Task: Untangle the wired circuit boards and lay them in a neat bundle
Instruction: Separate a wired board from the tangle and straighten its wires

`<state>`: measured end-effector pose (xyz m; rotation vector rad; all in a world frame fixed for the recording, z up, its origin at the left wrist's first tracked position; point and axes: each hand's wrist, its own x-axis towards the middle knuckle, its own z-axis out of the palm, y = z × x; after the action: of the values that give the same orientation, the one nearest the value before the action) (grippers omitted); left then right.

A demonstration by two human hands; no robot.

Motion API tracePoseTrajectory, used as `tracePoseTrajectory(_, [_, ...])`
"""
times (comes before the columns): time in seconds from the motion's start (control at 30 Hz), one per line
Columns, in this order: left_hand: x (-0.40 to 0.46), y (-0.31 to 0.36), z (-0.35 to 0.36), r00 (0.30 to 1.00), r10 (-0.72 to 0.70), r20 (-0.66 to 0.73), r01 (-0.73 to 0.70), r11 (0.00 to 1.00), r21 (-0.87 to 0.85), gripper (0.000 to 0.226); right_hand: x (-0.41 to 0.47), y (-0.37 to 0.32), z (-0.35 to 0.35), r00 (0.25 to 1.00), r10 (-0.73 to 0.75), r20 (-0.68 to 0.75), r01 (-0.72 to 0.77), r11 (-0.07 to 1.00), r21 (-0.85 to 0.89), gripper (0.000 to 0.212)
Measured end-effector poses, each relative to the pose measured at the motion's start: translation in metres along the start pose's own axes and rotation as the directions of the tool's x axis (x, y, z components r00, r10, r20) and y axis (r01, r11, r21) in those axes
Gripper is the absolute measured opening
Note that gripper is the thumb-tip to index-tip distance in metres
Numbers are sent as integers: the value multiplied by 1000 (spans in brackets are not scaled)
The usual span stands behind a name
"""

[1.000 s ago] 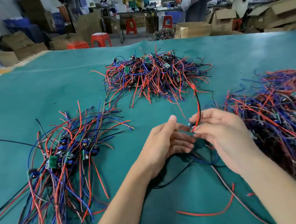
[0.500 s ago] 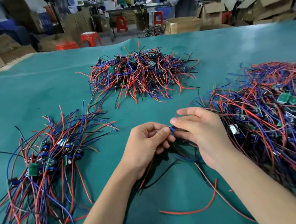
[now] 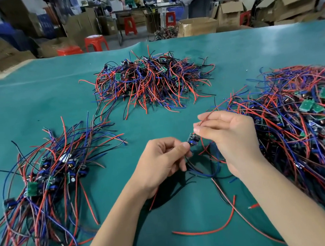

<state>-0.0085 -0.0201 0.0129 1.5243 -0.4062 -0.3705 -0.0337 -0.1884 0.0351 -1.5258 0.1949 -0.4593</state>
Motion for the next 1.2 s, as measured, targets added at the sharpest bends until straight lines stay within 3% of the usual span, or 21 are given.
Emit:
tracePoseTrajectory(0.23, [-2, 3, -1, 997, 1, 73, -3, 999, 33, 26, 18, -3, -26, 939, -156, -305, 148, 988, -51, 24])
tracePoseTrajectory(0.33, [-2, 4, -2, 998, -13, 67, 12, 1000, 22, 26, 23, -4, -38, 849, -228, -477, 222, 972, -71, 21])
tracePoseTrajectory(0.43, [0, 4, -3, 999, -31, -26, 30, 998, -50, 26, 27, -3, -47, 727, -338, -597, 316, 938, -145, 25])
tracePoseTrajectory(0.5, [2, 4, -2, 996, -48, -73, 38, 991, -129, 25, 23, -3, -41, 737, -371, -565, 301, 929, -217, 15])
tracePoseTrajectory(0.53, [2, 4, -2, 995, -53, -80, 40, 987, -159, 24, 19, -2, -33, 799, -352, -488, 270, 935, -231, 7])
tracePoseTrajectory(0.6, [2, 3, 0, 996, -52, -77, 37, 982, -183, 23, 7, 0, -12, 947, -243, -211, 179, 943, -280, 14])
tracePoseTrajectory(0.63, [2, 3, 0, 997, -46, -67, 33, 983, -180, 23, 0, 1, -2, 985, -165, -51, 142, 939, -312, 23])
tracePoseTrajectory(0.67, [2, 3, 0, 998, -38, -50, 29, 985, -169, 23, -6, 2, 6, 992, -96, 77, 116, 937, -330, 31])
tracePoseTrajectory(0.73, [1, 3, 0, 1000, -27, 0, 26, 989, -143, 23, -11, 5, 14, 982, -37, 184, 95, 943, -318, 31])
tracePoseTrajectory(0.83, [0, 4, 0, 998, -21, 52, 28, 991, -134, 22, -7, 9, 9, 981, -73, 181, 116, 964, -239, 9])
tracePoseTrajectory(0.93, [-1, 4, -3, 994, -29, 105, 43, 991, -129, 20, -5, 5, 7, 979, -118, 164, 152, 965, -212, 9])
tracePoseTrajectory(1.07, [-2, 6, -3, 981, -28, 193, 48, 994, -98, 19, 3, 1, -1, 986, -164, -3, 161, 968, -194, 12])
tracePoseTrajectory(1.2, [-2, 8, -4, 974, -36, 223, 58, 994, -94, 20, 3, -2, -1, 982, -179, -60, 166, 970, -176, 10])
